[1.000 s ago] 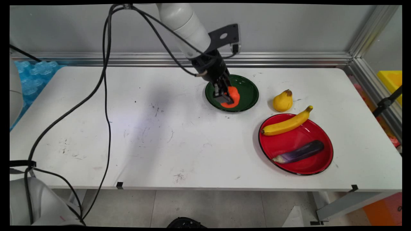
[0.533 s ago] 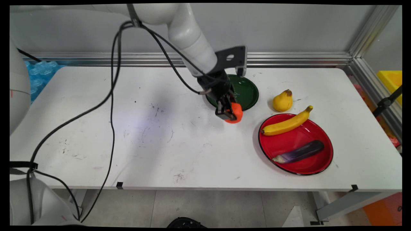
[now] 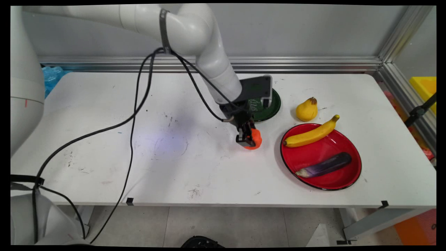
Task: Place the picked object on the table
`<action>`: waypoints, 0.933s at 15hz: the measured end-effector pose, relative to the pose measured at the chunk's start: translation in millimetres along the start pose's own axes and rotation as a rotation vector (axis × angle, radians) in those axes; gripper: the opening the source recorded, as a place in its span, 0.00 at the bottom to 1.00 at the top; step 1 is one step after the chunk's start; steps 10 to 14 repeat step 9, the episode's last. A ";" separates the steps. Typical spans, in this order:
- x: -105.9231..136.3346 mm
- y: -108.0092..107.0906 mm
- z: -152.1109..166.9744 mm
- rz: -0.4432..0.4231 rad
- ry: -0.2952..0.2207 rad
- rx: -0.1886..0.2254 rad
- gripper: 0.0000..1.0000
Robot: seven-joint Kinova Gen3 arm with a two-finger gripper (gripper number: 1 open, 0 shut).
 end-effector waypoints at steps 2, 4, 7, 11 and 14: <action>-0.2 2.3 11.2 -0.002 -0.016 -0.004 0.00; -0.8 3.9 17.9 -0.003 -0.026 -0.005 0.00; -2.2 6.7 26.6 0.000 -0.039 -0.005 1.00; -1.7 8.4 28.6 0.008 -0.036 -0.004 1.00; -1.7 8.4 28.6 0.008 -0.036 -0.004 1.00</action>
